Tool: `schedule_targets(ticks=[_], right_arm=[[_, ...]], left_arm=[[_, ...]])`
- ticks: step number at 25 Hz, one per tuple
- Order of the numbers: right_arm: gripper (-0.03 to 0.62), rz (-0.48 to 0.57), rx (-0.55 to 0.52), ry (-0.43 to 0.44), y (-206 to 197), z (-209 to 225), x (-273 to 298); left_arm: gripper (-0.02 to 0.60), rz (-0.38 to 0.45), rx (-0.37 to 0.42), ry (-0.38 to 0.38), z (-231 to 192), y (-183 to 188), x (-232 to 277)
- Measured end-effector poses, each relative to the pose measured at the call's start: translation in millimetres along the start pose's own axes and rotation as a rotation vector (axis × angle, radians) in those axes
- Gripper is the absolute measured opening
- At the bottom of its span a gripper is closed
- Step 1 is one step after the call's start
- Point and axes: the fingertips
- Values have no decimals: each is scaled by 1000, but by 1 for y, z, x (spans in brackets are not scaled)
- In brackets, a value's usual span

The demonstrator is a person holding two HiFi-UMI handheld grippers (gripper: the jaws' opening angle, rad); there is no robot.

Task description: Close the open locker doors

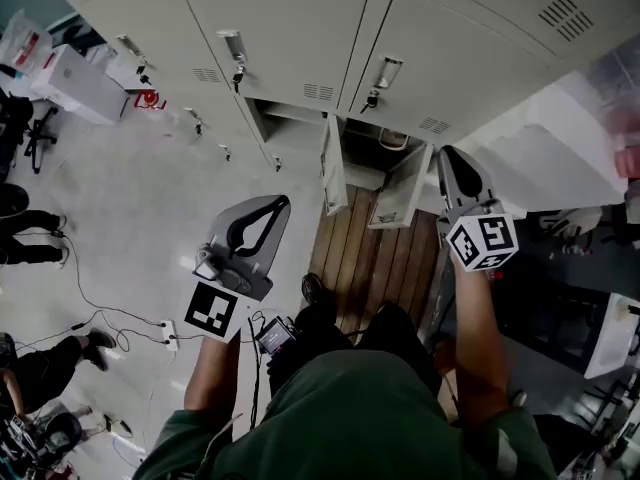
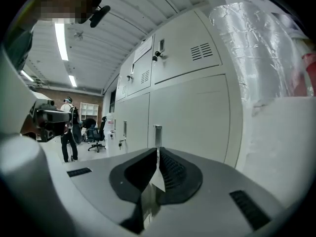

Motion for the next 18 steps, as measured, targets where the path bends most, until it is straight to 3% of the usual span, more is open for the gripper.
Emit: schedule_targets(ticks=[4, 14, 18], right_arm=[[15, -19, 21, 12, -37, 8, -33], [18, -145, 48, 71, -155, 8, -96], [78, -214, 67, 126, -202, -2, -104]], left_arm=[[3, -41, 14, -30, 25, -12, 18], [5, -136, 158, -121, 87, -57, 52], [3, -171, 151, -145, 113, -89, 61]])
Point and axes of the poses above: the fingertips, and each gripper's own axes: x forward along the fingers, z to its right, y out of its top
